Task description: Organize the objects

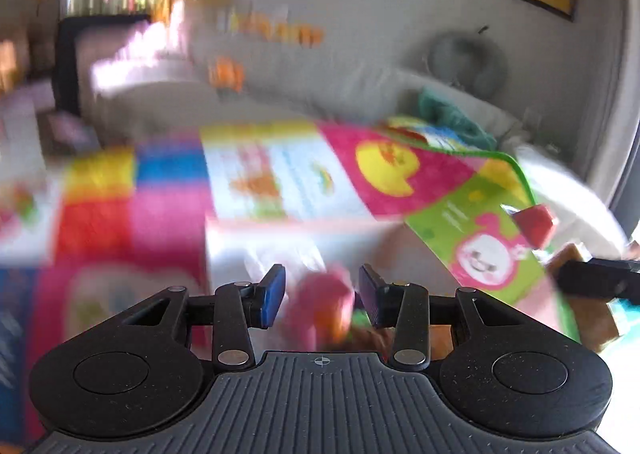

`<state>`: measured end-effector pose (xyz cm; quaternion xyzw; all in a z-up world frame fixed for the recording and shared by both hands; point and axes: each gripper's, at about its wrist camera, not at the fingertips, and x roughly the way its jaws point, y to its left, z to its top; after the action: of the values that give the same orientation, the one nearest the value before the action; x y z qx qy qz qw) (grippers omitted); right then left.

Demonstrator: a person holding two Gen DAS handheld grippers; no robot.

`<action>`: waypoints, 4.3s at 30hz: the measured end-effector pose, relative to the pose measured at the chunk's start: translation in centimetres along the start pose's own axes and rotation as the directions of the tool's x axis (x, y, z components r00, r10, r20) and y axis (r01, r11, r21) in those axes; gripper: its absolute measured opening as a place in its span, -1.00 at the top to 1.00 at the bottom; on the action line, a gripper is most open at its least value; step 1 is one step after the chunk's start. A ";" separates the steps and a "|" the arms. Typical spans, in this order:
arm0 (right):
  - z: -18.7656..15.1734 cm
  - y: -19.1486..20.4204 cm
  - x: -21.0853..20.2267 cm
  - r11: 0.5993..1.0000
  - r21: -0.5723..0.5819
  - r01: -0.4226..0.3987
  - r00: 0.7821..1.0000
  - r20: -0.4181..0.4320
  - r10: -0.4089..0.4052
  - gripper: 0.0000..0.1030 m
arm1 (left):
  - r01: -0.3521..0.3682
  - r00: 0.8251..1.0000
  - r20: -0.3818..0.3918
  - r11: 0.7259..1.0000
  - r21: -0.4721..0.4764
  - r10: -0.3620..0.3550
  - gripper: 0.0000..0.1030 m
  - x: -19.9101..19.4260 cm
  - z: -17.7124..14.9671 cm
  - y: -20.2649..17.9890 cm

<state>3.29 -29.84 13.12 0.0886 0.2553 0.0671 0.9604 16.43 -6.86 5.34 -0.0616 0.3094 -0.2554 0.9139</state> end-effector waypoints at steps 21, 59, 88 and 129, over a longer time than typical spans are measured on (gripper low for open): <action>4.8 7.0 10.5 0.814 -0.578 0.056 0.993 -0.050 -0.104 0.36 | -0.016 0.990 0.137 0.980 -0.201 0.044 0.19 -15.3 -9.0 8.0; -12.4 10.0 0.5 0.934 -0.307 -0.185 0.967 -0.224 0.119 -0.58 | -0.328 0.943 -0.050 0.945 0.001 0.328 0.18 -7.2 -8.4 8.4; -12.8 15.9 1.5 0.832 -0.479 -0.278 0.952 -0.253 0.173 -0.60 | -0.240 0.969 0.020 0.955 -0.175 0.247 0.62 -16.1 -15.6 7.9; -10.8 4.9 -6.7 0.971 -0.189 -0.150 0.986 -0.107 0.131 -0.21 | -0.182 0.976 0.112 0.982 -0.048 0.187 0.86 -17.6 -9.0 2.9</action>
<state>-8.34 -24.73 8.13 0.0081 0.2855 0.1639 0.9442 0.36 4.91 6.81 -0.0646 0.2648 -0.1597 0.9488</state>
